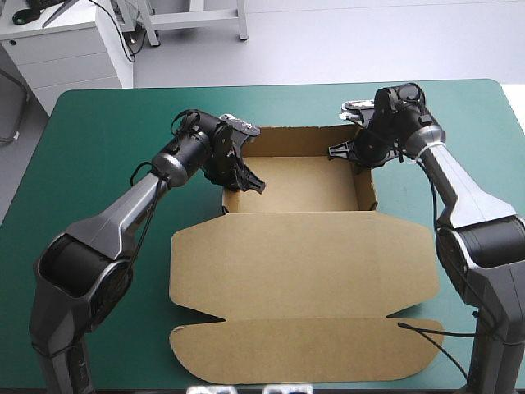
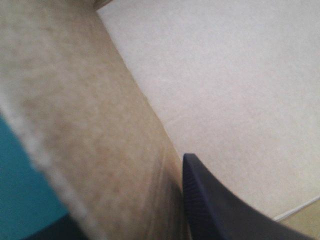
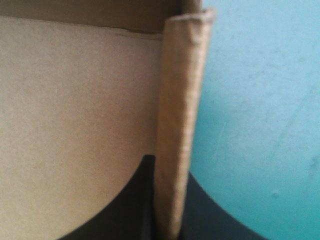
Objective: Fold the box
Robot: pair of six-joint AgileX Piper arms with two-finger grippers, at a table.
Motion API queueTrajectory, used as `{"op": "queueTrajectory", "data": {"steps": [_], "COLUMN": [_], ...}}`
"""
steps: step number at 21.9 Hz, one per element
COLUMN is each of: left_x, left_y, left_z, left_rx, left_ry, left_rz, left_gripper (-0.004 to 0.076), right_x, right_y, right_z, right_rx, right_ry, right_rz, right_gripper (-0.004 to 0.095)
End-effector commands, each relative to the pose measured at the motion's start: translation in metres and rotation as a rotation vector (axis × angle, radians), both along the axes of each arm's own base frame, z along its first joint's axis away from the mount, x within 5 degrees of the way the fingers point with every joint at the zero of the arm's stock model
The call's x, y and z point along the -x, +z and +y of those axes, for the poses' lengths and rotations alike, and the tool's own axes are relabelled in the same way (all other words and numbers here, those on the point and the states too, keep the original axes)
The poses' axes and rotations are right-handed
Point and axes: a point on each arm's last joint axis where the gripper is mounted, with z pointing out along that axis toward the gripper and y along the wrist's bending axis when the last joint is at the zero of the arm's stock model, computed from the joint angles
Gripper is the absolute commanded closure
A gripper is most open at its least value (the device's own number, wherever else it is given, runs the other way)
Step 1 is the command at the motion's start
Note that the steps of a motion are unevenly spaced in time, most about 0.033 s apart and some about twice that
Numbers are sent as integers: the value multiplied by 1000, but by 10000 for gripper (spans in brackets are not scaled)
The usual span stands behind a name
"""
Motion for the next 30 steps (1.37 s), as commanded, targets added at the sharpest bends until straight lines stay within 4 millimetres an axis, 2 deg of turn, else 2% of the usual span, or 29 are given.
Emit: {"op": "queueTrajectory", "data": {"steps": [1, 2, 4, 6, 11, 12, 15, 17, 19, 20, 26, 27, 30], "left_x": [9, 9, 10, 12, 21, 26, 39, 56, 74, 86, 121, 130, 146], "left_y": [36, 36, 35, 38, 69, 80, 104, 129, 152, 165, 192, 198, 207], "left_z": [0, 1, 3, 3, 14, 19, 27, 37, 48, 56, 85, 91, 100], "left_rx": [41, 28, 6, 26, 19, 15, 44, 72, 76, 71, -11, -9, 1], "left_ry": [-26, -10, 4, 4, 4, 5, 8, -1, -24, -34, -32, -37, -56], "left_rz": [-98, -99, -83, -86, -196, -229, -284, -345, -397, -423, -471, -485, -516], "left_gripper": [309, 297, 296, 296, 297, 299, 300, 308, 364, 433, 696, 729, 729], "right_x": [10, 10, 13, 17, 36, 42, 51, 58, 63, 65, 65, 65, 65], "right_y": [32, 32, 38, 51, 86, 96, 109, 120, 127, 129, 129, 129, 129], "right_z": [4, 5, 4, 3, -5, -7, -9, -11, -13, -13, -13, -13, -13], "right_rx": [-29, -31, -39, -41, -26, -31, -36, -42, -46, -45, -45, -45, -43], "right_ry": [44, 44, 47, 63, 67, 64, 67, 67, 68, 73, 73, 73, 73], "right_rz": [-72, -72, -86, -121, -213, -239, -272, -299, -318, -324, -325, -325, -325], "right_gripper": [716, 657, 387, 280, 274, 274, 274, 274, 274, 274, 274, 274, 274]}}
